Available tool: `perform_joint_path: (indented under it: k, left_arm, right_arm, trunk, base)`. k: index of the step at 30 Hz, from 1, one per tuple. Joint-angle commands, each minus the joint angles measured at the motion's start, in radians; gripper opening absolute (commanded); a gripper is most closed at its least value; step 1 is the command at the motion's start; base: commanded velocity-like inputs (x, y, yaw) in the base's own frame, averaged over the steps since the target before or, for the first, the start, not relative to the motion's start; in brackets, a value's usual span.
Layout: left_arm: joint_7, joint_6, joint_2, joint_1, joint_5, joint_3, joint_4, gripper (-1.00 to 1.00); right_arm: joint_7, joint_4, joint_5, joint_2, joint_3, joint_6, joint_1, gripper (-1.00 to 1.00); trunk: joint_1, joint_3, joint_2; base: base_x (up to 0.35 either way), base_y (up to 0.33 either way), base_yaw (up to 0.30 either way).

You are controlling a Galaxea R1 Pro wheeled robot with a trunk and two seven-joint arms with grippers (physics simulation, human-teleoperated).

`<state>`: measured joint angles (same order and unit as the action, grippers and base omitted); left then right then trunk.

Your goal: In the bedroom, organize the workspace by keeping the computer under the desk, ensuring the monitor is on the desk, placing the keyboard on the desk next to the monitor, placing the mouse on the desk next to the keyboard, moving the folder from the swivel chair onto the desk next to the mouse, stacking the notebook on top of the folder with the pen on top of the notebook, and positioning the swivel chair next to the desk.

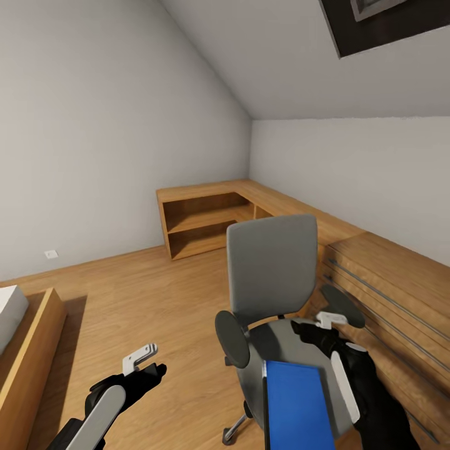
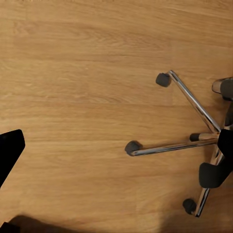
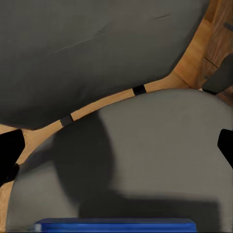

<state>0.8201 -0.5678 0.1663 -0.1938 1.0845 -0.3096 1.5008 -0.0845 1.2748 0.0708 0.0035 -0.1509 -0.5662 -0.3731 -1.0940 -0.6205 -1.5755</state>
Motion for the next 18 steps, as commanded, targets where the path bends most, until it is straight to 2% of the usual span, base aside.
perform_joint_path:
  k: [1, 7, 18]
  left_arm:
    - [0.009, -0.001, 0.001, -0.001, 0.007, -0.002, 0.002, 1.00]
    - [0.008, -0.001, 0.002, -0.001, 0.006, -0.002, 0.006, 1.00]
    - [0.008, -0.001, 0.002, -0.001, 0.006, -0.002, 0.008, 1.00]
  right_arm:
    - [0.001, 0.024, 0.012, 0.002, -0.002, -0.022, 0.009, 1.00]
    - [0.007, 0.106, 0.042, 0.009, -0.002, -0.112, 0.043, 1.00]
    - [0.008, 0.125, 0.080, 0.008, -0.003, -0.143, 0.050, 1.00]
  trunk:
    - [0.000, -0.001, -0.001]
    - [0.000, -0.001, -0.001]
    - [0.000, -0.001, -0.001]
  base:
    - [0.000, 0.000, 0.000]
    - [0.000, 0.000, 0.000]
    - [-0.004, 0.001, 0.000]
